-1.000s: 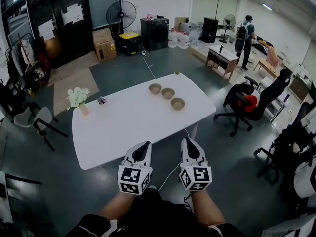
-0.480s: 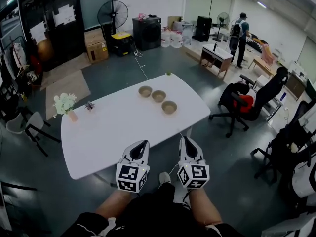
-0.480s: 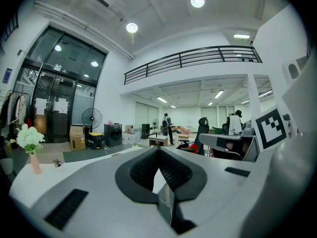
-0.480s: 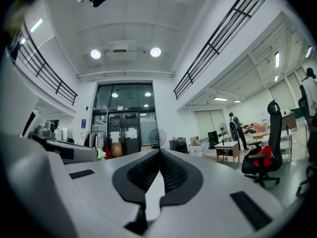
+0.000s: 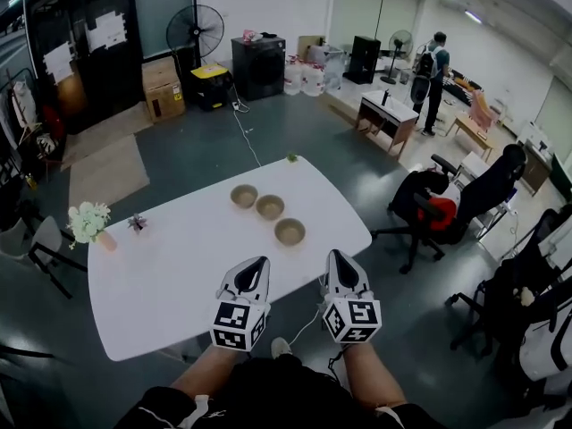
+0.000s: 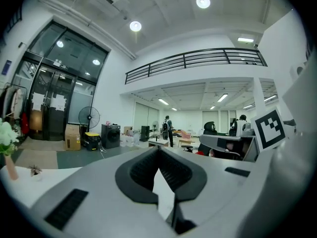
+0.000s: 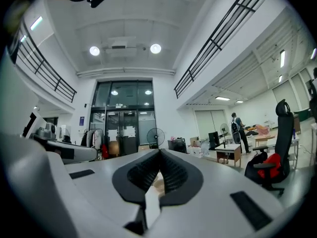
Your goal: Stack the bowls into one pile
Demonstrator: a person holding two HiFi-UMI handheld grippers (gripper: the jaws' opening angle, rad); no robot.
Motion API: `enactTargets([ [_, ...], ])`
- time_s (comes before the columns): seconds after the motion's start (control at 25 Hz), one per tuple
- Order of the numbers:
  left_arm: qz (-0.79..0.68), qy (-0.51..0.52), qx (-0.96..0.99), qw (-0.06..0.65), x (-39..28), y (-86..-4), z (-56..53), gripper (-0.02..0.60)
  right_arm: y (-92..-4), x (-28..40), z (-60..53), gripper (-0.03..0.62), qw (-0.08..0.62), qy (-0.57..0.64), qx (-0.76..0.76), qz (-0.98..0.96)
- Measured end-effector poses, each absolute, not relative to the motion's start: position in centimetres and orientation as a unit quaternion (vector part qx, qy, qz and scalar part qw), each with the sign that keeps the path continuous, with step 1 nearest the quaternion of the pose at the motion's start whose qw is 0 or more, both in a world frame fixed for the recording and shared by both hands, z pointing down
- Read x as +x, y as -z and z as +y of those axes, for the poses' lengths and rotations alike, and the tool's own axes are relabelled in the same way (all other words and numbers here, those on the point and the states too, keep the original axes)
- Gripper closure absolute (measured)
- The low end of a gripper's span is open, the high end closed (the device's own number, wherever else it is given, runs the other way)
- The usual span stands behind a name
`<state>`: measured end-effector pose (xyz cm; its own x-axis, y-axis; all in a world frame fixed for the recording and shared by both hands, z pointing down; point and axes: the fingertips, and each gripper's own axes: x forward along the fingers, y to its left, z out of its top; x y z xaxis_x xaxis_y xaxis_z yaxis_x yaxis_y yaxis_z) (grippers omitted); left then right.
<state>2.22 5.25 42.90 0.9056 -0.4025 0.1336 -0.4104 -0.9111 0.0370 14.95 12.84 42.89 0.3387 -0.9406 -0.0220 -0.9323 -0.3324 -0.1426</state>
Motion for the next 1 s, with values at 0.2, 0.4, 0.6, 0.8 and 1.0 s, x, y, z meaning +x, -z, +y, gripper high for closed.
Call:
enactTargets([
  [0.2, -0.217, -0.058, 0.974, 0.04, 9.0, -42.8, -1.0, 0.569, -42.0, 21.9, 6.4, 0.577, 0.056, 0.024, -0.81, 0.583],
  [0.4, -0.23, -0.063, 0.97, 0.047, 13.7, -44.0, -6.9, 0.569, -42.8, 27.1, 0.3, 0.577, 0.048, 0.027, -0.802, 0.595],
  [0.6, -0.25, -0.072, 0.964, 0.051, 15.7, -44.7, -10.7, 0.569, -43.9, 30.0, -3.8, 0.577, 0.047, 0.041, -0.794, 0.605],
  [0.8, -0.28, -0.077, 0.955, 0.056, 16.0, -45.1, -13.3, 0.569, -44.7, 31.2, -7.1, 0.577, 0.052, 0.065, -0.773, 0.629],
  [1.0, -0.333, -0.072, 0.938, 0.059, 15.2, -45.2, -15.5, 0.569, -45.2, 31.8, -10.8, 0.577, 0.043, 0.069, -0.742, 0.666],
])
